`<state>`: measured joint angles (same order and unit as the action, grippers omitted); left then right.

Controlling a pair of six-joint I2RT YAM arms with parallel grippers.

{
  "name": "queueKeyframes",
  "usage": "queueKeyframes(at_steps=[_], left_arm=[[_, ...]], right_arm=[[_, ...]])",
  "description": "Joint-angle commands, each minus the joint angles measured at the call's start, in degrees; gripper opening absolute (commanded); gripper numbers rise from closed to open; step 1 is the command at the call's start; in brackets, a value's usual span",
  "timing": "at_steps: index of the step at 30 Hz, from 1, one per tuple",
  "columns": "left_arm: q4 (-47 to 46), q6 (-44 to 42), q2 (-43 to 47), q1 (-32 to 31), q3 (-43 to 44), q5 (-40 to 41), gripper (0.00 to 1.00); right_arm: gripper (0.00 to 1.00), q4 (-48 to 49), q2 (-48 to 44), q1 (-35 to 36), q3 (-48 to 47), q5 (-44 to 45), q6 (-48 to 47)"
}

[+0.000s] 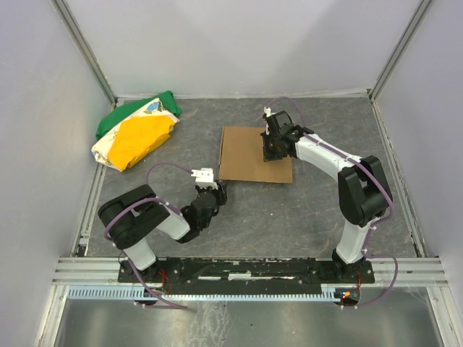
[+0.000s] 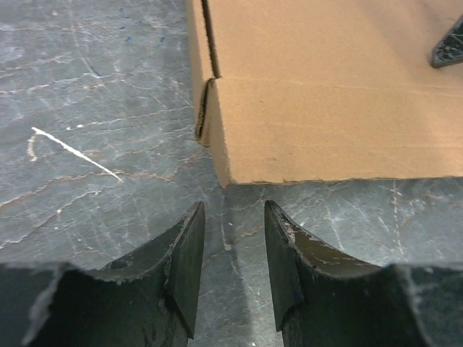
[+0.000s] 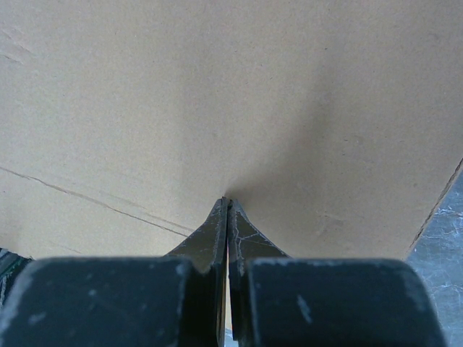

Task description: Fold the paper box

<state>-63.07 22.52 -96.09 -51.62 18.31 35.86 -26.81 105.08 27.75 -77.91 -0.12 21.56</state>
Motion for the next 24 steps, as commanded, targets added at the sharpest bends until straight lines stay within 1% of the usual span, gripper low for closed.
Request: queueKeyframes(at_steps=[1, 4, 8, 24], left_arm=[[0.62, -3.54, 0.05, -0.27, 1.94, 7.94, 0.45], [1.88, -5.62, 0.64, -0.27, 2.09, 12.16, 0.45], [1.65, -8.16, 1.16, -0.3, 2.17, 13.48, 0.45], [0.72, -5.35, 0.92, -0.27, 1.34, 8.63, 0.48]], right_arm=[[0.02, -0.53, 0.86, 0.37, -2.52, -0.5, -0.9], [0.02, -0.48, 0.98, 0.37, -2.51, -0.5, -0.91], [0.02, -0.44, 1.21, 0.31, -2.59, -0.67, -0.91], [0.02, -0.67, 1.23, 0.23, -2.7, -0.67, -1.13]])
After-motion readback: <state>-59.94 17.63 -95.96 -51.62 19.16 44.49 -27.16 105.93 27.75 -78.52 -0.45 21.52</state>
